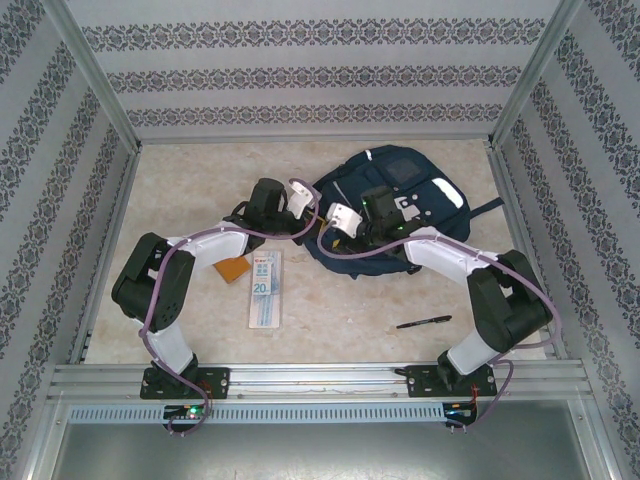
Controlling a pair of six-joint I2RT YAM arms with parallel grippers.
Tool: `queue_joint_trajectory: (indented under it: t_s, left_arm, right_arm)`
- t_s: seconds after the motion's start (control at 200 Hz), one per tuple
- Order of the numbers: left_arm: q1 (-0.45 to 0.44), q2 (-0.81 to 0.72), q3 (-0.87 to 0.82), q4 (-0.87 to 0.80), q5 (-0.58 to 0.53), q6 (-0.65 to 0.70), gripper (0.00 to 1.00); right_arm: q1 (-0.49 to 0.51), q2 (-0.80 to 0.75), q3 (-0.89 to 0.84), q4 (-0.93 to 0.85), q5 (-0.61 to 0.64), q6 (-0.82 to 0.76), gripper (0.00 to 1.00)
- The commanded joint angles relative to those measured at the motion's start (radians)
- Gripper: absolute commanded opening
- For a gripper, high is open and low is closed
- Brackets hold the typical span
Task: Pack books, pencil case, and school supplies into a backpack
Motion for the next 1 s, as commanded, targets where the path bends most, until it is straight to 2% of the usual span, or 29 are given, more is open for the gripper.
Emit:
queue_joint_trajectory:
  t_s: [0.0, 0.035, 0.085, 0.38, 0.475, 0.585, 0.635, 0.685, 0.71, 0.759, 0.784, 0.859, 0.994]
  left_arm:
    - [0.02, -0.018, -0.004, 0.028, -0.033, 0.053, 0.0]
    - [0.03, -0.008, 0.001, 0.016, -0.038, 0.07, 0.0]
    - [0.048, 0.007, 0.004, 0.005, -0.038, 0.083, 0.0]
    - [0.139, 0.016, 0.029, -0.044, -0.058, 0.18, 0.0]
    - [0.158, 0.022, 0.027, -0.075, -0.086, 0.237, 0.0]
    - [0.18, 0.036, 0.046, -0.08, -0.082, 0.215, 0.0]
    - [0.18, 0.042, 0.059, -0.097, -0.029, 0.213, 0.0]
    - [0.18, 0.046, 0.071, -0.112, 0.092, 0.213, 0.0]
    - [0.179, 0.049, 0.077, -0.118, 0.165, 0.209, 0.08]
    - [0.175, 0.05, 0.074, -0.107, 0.282, 0.178, 0.34]
    - [0.168, 0.046, 0.067, -0.098, 0.325, 0.165, 0.41]
    - [0.139, 0.02, 0.044, -0.114, 0.355, 0.18, 0.5]
    - [0.086, -0.021, 0.01, -0.165, 0.319, 0.203, 0.55]
  right_arm:
    - [0.007, -0.02, -0.004, -0.036, 0.107, -0.125, 0.24]
    - [0.006, -0.034, -0.003, -0.051, 0.087, -0.156, 0.11]
    - [0.006, -0.06, -0.003, -0.08, 0.043, -0.206, 0.0]
    - [-0.019, -0.161, -0.02, -0.233, -0.076, -0.455, 0.0]
    - [-0.023, -0.219, -0.073, -0.256, -0.125, -0.596, 0.0]
    - [-0.033, -0.273, -0.13, -0.242, -0.127, -0.681, 0.0]
    - [-0.039, -0.288, -0.142, -0.235, -0.129, -0.68, 0.0]
    - [-0.044, -0.297, -0.145, -0.233, -0.135, -0.674, 0.0]
    - [-0.047, -0.301, -0.143, -0.232, -0.138, -0.668, 0.0]
    - [-0.047, -0.309, -0.142, -0.226, -0.141, -0.668, 0.0]
    - [-0.048, -0.313, -0.142, -0.221, -0.142, -0.668, 0.0]
    - [-0.049, -0.332, -0.144, -0.187, -0.141, -0.656, 0.0]
    - [-0.06, -0.372, -0.145, -0.136, -0.131, -0.646, 0.0]
